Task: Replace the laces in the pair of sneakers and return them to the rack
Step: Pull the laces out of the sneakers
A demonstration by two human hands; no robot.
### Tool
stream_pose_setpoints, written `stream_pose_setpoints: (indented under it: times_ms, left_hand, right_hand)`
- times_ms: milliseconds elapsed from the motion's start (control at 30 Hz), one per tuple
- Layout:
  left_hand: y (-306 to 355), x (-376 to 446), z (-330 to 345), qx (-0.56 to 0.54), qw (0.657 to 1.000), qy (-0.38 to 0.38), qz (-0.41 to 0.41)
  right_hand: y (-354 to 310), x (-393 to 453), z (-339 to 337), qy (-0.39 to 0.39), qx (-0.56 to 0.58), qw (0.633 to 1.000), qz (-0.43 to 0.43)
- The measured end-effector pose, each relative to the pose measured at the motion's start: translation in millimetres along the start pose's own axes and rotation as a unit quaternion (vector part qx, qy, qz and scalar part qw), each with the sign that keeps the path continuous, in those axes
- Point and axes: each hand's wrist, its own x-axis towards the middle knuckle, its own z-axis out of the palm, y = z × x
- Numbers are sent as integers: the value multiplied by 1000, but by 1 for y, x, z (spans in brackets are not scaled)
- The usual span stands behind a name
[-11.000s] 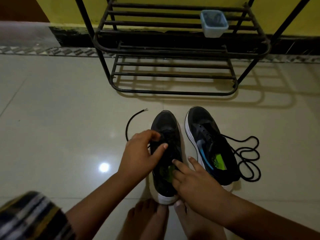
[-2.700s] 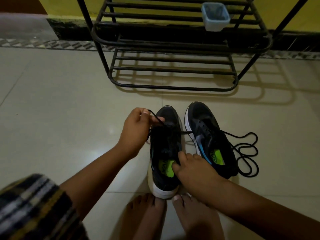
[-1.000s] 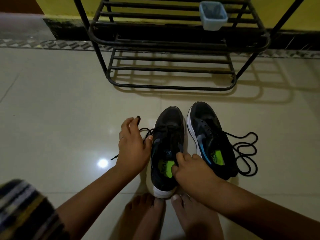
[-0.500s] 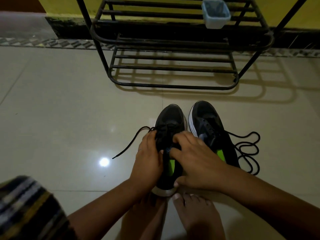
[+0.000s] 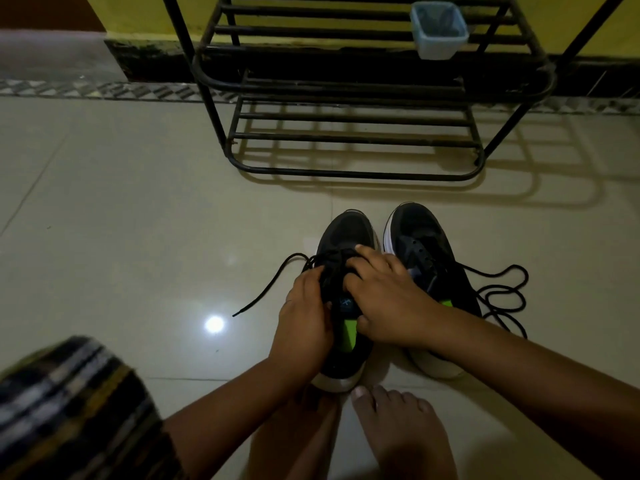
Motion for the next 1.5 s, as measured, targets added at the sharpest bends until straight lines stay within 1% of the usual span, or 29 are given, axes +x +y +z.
stream_pose_setpoints:
  times_ms: [67,200,367,433,500,533,633,700,767,867,967,1033,1100,1167,1200,1233,1267,1333,1400,1433,1500]
  left_hand:
    - [0,0,0,12,1000,-3,-3]
    - [-3,1,0,35,999,-8,3]
    - [-3,2,1,50,999,-9,7]
    - [-2,2,1,56,998,-13,0]
    - [-3,2,1,57,998,-14,-2]
    - [-3,2,1,54,998,-16,-5]
    - [-4,3,1,56,998,-30,-14]
    - [-4,3,1,54,998,-32,-17]
    - [-3,2,1,53,998,-29,-18]
    - [-4,2,0,52,998,-21,-22]
    - [-6,2,1,62,998,-16,-15]
    - [-7,2,2,57,998,-17,-16]
    - [-7,2,2,51,998,-19,-16]
    - [-6,2,1,45,999,-21,-16]
    - [-6,2,1,43,999,-22,-15]
    - [-6,2,1,41,999,-23,-16]
    - [-6,3,1,42,999,-26,-18]
    - [-4,3,1,44,998,-31,-20]
    - [-4,4,2,47,998,-33,-18]
    - [-3,4,2,48,998,-35,-16]
    - [-4,3,2,46,998,-39,-16]
  right_hand:
    - [-2,1,0,-3,-14,1000,0]
    - [-5,1,2,-2,9,1000,-11]
    - [-6,-5,7,20,31,997,-65]
    - [-10,-9,12,51,12,993,-103]
    - [-14,-12,17,100,-10,986,-135]
    - [-15,-14,18,124,-3,981,-151]
    - [-22,-24,16,138,93,961,-222]
    - [-27,-30,13,145,174,942,-247]
    - [-27,-33,8,186,234,924,-238]
    - [-17,-32,-6,286,288,893,-195]
    - [-1,-29,-25,378,334,859,-86]
    - [12,-30,-31,397,356,846,-22]
    - [25,-30,-32,385,347,854,41]
    - [36,-26,-27,319,323,885,101]
    - [39,-24,-23,278,293,907,123]
    - [42,-23,-19,254,249,924,139]
    - [42,-21,-15,251,204,933,154]
    - [40,-17,-11,262,141,943,148]
    - [30,-11,-14,259,105,953,114]
    - [26,-8,-16,230,92,964,99]
    - [18,1,-14,136,74,984,84]
